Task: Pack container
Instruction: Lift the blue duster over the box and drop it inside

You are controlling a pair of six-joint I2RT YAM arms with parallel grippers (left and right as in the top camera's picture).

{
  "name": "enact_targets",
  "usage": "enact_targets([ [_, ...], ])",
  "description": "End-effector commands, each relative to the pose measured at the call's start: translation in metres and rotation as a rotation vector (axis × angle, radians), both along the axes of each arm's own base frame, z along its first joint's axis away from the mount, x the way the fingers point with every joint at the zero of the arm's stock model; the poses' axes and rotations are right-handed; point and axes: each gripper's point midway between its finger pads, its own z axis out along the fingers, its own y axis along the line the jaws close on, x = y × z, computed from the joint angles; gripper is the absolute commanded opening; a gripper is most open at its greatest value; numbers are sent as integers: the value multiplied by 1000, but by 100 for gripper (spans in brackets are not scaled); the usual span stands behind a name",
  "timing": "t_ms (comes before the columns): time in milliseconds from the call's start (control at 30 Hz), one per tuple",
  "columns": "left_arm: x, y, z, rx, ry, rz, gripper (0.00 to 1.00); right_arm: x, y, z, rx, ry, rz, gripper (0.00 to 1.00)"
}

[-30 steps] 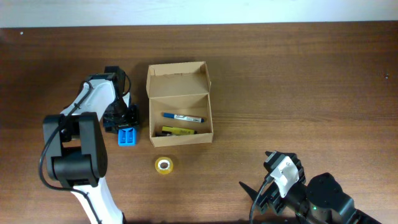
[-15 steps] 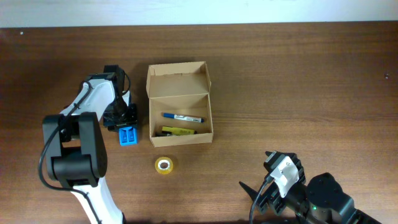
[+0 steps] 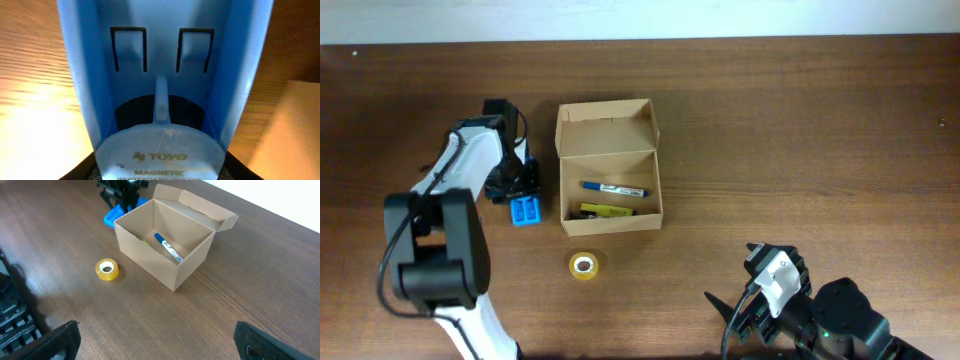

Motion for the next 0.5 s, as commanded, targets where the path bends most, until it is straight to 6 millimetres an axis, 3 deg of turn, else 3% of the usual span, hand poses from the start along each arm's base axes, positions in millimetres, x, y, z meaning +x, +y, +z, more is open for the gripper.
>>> enact_targets([
  [0,16,1,49,-3,-159,16,43,1,-1,2,7,-5,-12,99],
  [300,18,-4,120,-1,-359,3,43,1,-1,2,7,-5,-12,99],
  [467,13,-35,158,-7,-465,-122,44,1,-1,2,7,-5,-12,99],
])
